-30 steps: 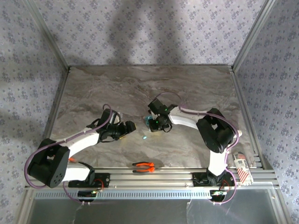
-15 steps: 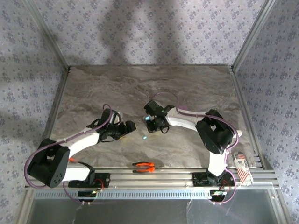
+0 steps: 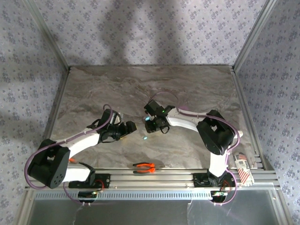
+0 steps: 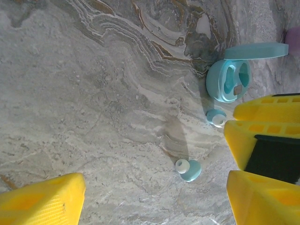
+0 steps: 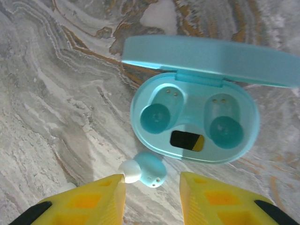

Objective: Insert the wireless bluetooth earbuds into the charging case

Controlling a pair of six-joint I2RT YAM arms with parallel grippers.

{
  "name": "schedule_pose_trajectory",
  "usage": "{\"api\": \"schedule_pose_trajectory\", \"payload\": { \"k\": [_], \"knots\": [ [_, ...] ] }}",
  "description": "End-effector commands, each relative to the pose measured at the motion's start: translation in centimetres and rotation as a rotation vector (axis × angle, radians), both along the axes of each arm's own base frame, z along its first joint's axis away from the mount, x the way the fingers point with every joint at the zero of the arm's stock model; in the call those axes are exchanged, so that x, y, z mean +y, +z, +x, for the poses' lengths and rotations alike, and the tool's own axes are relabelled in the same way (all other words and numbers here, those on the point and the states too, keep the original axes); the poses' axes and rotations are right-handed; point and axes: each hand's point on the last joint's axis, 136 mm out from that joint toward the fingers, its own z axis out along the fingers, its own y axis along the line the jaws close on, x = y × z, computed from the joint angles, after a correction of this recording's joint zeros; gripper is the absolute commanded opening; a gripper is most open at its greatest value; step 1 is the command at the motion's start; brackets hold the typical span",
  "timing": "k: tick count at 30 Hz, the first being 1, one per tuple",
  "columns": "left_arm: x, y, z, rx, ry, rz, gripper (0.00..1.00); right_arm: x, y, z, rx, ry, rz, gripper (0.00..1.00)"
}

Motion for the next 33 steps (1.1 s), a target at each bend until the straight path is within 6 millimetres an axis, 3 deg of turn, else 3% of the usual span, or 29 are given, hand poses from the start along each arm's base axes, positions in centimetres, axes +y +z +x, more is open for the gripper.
{"api": "schedule_pose_trajectory", "payload": {
  "k": [1,9,18,22,28,33],
  "knots": [
    [-0.3,0.8,0.4,-0.029,-0.016,-0.019,0.79,0.6,-0.6,-0.2,0.003,0.046,-0.027,0.38],
    [-0.3,0.9,0.4,-0.031,-0.015,-0.021,0.79,0.9,-1.4,-0.4,0.002,0.078,-0.072,0.38],
    [-0.3,1.0,0.4,-0.031,-0.016,-0.021,0.79,0.0,-2.2,0.0,-0.001,0.049,-0.14,0.34],
    [-0.3,1.1,0.4,-0.031,-0.016,-0.022,0.79,-0.3,-2.3,-0.1,0.003,0.037,-0.157,0.24],
    [-0.2,1.2,0.3,-0.035,-0.013,-0.021,0.79,-0.6,-0.9,-1.5,0.006,0.062,-0.138,0.13],
    [-0.2,1.2,0.2,-0.035,-0.013,-0.022,0.79,-2.3,-0.6,-3.4,0.026,0.084,-0.159,0.12]
  ]
}}
